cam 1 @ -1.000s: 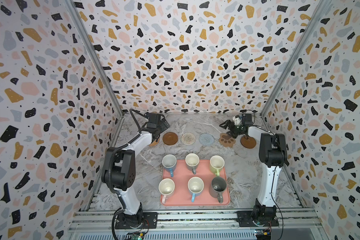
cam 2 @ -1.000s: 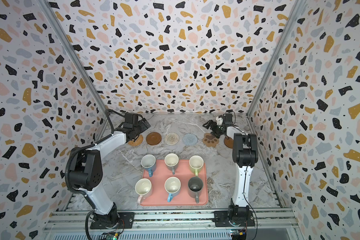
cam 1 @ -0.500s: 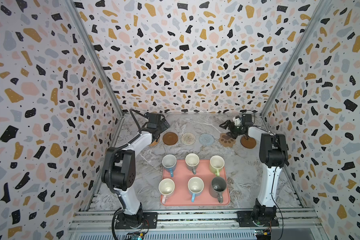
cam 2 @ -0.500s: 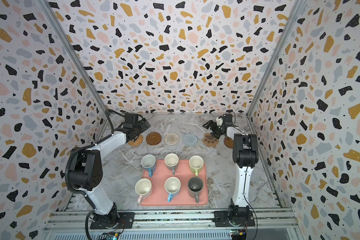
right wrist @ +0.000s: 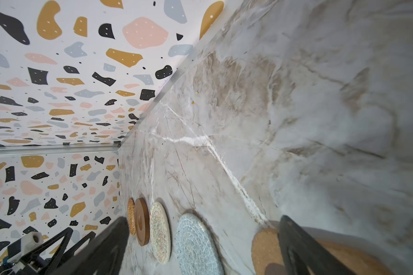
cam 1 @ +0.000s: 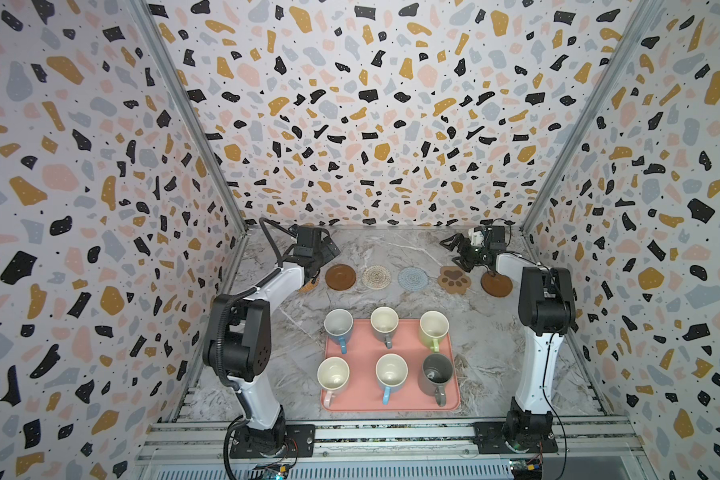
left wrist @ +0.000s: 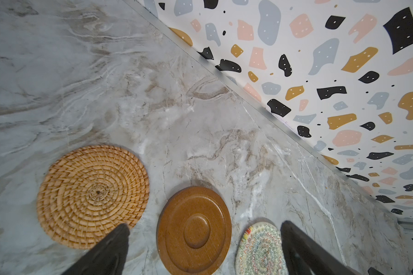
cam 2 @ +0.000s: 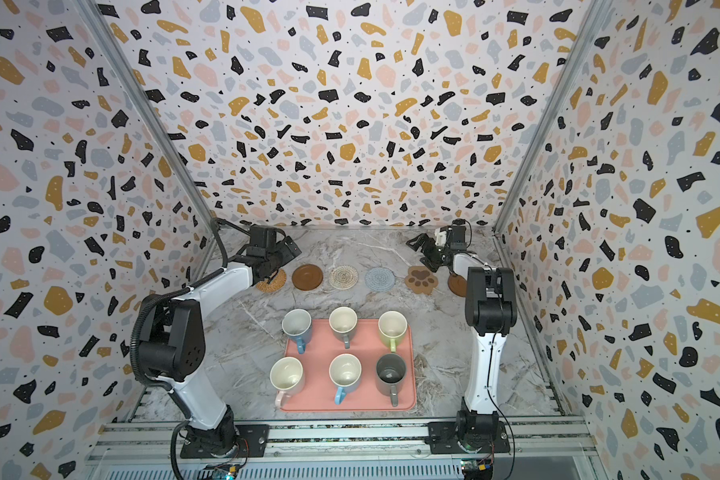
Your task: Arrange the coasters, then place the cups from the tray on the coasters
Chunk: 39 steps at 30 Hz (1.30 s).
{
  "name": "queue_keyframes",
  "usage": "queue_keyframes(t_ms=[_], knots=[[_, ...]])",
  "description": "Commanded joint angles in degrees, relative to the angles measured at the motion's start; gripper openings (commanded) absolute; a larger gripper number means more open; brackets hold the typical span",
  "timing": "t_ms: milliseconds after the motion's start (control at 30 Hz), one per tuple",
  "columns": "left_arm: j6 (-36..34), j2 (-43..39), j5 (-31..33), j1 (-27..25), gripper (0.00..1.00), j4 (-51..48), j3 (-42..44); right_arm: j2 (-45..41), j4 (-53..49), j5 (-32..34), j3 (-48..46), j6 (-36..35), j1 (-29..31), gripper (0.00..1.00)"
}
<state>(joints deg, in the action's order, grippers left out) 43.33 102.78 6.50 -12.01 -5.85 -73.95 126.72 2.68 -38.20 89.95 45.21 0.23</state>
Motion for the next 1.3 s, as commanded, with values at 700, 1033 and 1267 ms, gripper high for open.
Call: queue_keyframes(t_ms=[700, 1033, 1267], knots=[[0.1, -0.4, 0.0, -0.3, 1.0, 0.7, -0.6, 0.1, -3.0, 2.5, -1.1, 0.0, -0.7, 0.99], [0.2, -1.1, 0.3, -0.4, 1.0, 0.8, 0.2, 1.2, -1.5, 3.3, -1.8, 2.3, -0.9, 0.99], [0.2, -1.2, 0.4, -0.4, 1.0, 0.9, 0.2, 0.9, -3.8, 3.9, -2.4, 1.7, -0.9, 0.99]])
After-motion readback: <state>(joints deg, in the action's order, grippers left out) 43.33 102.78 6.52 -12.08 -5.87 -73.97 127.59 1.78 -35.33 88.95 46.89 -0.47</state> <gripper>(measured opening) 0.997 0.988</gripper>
